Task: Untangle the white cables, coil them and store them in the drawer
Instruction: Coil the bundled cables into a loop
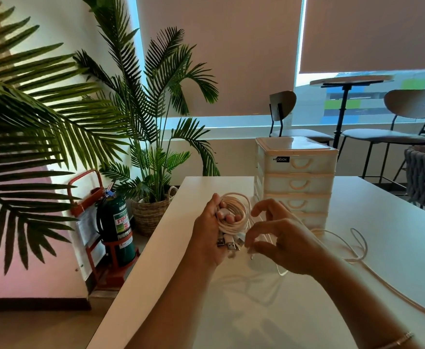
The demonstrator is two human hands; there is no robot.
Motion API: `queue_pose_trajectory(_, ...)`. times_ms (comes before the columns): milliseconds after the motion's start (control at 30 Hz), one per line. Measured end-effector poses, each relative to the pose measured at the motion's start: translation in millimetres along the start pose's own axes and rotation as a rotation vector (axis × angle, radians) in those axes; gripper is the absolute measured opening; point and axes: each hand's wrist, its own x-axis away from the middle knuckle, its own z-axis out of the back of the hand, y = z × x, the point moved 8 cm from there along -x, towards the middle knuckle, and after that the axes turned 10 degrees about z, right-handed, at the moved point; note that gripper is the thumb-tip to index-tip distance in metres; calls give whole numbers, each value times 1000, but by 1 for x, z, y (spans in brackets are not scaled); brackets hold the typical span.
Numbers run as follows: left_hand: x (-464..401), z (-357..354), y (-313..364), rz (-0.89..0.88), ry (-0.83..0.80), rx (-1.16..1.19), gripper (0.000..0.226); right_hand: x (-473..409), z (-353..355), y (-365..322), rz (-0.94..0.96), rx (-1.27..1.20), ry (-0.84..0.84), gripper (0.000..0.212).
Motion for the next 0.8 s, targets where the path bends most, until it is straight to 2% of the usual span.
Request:
queue_pose_trajectory(100,1,-1,-4,-4,6,-18,33,-5,4,-13,62,97,108,11)
queue_pose_trajectory(267,1,3,1,-3,3,-12,34,-3,0,-36,164,357,133,17)
queue_pose_trajectory(367,1,0,0,-5,-3,-52,35,-3,0,-38,197,406,148,17)
queue_pose_trajectory(467,4,-3,-1,-18,20,-120,36,-4,-6,-32,188,295,139,14)
queue_pose_trajectory(567,6,-7,-3,-8,7,-200,39,-5,-7,-18,42,42,222,6)
queue_pose_trajectory(700,6,-12,-6,1,-33,-184,53,-5,-13,-1,-179,-93,267,24)
queue_pose_trajectory(800,2,-13,-4,11,-39,-152,65,-4,-13,1,-304,-180,270,18)
